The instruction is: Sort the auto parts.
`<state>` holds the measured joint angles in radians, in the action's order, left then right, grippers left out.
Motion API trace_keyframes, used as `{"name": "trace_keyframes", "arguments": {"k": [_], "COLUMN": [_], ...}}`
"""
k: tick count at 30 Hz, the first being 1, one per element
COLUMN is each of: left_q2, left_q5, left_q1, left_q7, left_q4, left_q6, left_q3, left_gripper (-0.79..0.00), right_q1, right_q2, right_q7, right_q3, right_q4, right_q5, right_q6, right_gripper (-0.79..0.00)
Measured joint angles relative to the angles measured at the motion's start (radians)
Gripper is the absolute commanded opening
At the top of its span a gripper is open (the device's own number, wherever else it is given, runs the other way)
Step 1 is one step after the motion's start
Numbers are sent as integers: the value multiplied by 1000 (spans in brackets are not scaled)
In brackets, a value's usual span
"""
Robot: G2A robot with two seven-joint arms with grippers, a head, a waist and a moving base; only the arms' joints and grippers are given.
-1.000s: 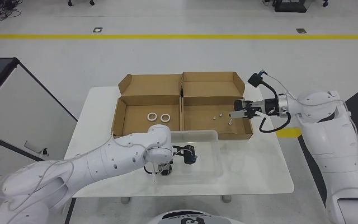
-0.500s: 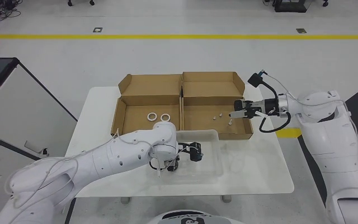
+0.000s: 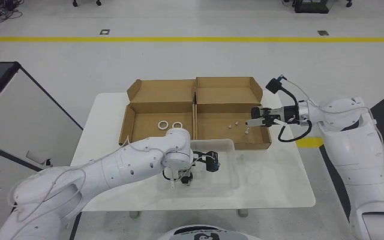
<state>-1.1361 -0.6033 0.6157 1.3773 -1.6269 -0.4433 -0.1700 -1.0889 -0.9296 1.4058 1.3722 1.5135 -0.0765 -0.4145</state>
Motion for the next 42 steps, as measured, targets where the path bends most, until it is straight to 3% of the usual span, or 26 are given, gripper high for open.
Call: {"name": "trace_keyframes", "arguments": {"k": [8, 19, 42], "left_q2": [24, 45, 40], "left_q5": [5, -20, -52], "left_q1": [0, 11, 23], "left_q7": [-11, -25, -50], "left_q4": [-13, -33, -17], "left_q6": [-11, -25, -50], "left_q3": [0, 0, 0], "left_gripper": [-431, -416, -416], "right_q1": [0, 0, 0], "right_q2": [0, 0, 0], "right_q7": [0, 0, 0], "right_q3": [0, 0, 0], "right_q4": [0, 0, 0], "right_q5": [0, 0, 0], "right_q6": [0, 0, 0], "right_gripper": [0, 0, 0]}}
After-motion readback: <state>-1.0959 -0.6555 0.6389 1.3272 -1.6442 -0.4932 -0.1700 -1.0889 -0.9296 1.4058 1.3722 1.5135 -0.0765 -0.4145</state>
